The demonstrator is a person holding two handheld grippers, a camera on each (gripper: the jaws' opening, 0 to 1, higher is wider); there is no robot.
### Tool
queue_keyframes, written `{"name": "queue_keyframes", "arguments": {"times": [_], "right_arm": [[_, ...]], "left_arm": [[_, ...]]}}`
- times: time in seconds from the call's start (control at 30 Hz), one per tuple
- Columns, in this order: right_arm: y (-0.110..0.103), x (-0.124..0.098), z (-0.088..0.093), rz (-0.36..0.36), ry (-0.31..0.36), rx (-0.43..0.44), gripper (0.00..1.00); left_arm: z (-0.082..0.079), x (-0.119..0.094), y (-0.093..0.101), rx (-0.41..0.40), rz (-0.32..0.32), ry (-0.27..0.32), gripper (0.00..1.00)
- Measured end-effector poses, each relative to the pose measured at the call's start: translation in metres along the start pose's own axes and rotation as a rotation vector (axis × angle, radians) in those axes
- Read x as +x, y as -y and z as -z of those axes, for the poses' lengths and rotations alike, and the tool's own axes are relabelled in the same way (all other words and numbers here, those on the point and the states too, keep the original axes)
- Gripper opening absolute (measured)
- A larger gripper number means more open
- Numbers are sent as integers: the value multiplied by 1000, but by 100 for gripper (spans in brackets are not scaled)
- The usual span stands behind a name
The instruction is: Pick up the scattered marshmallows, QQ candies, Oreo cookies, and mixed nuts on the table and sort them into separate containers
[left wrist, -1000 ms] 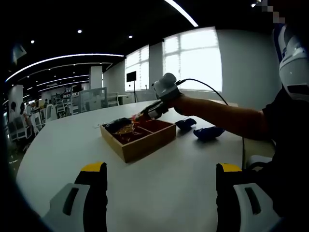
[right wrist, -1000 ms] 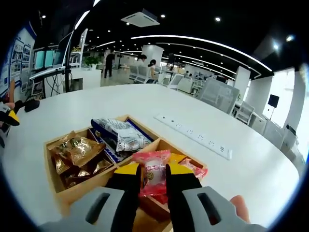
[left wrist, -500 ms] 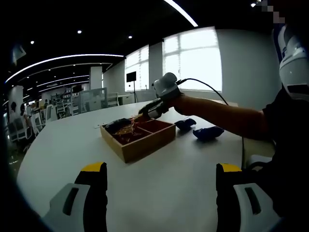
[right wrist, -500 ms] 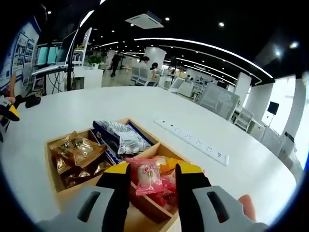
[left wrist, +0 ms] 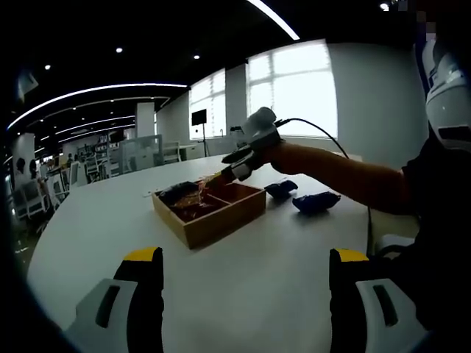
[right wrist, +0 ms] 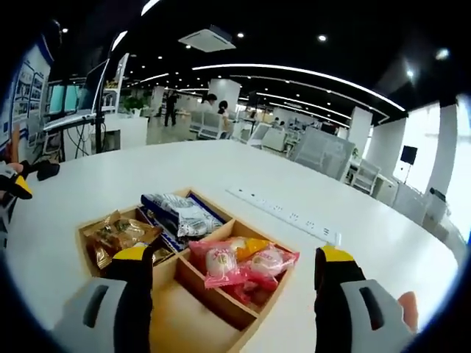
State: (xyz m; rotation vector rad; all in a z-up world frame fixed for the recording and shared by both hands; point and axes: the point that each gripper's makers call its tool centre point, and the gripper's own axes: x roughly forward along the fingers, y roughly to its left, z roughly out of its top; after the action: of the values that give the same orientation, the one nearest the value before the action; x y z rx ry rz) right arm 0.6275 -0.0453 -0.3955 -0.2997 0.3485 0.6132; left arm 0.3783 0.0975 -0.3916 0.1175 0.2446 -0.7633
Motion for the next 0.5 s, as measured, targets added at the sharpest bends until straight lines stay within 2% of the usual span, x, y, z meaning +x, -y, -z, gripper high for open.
{"name": "queue_keyframes", "arguments": {"times": [0.1, 0.33, 0.5], "right_arm": [[-4, -2, 5, -26, -13, 42, 90], [-3, -7, 14, -28, -25, 55, 90], [-2, -19, 18, -32, -23, 74, 90]], "left_arm": [[-1, 0, 1, 2, 1, 0, 97], [-1, -1, 2, 2, 0, 0, 97], [-1, -2, 0, 3, -5, -1, 97]]}}
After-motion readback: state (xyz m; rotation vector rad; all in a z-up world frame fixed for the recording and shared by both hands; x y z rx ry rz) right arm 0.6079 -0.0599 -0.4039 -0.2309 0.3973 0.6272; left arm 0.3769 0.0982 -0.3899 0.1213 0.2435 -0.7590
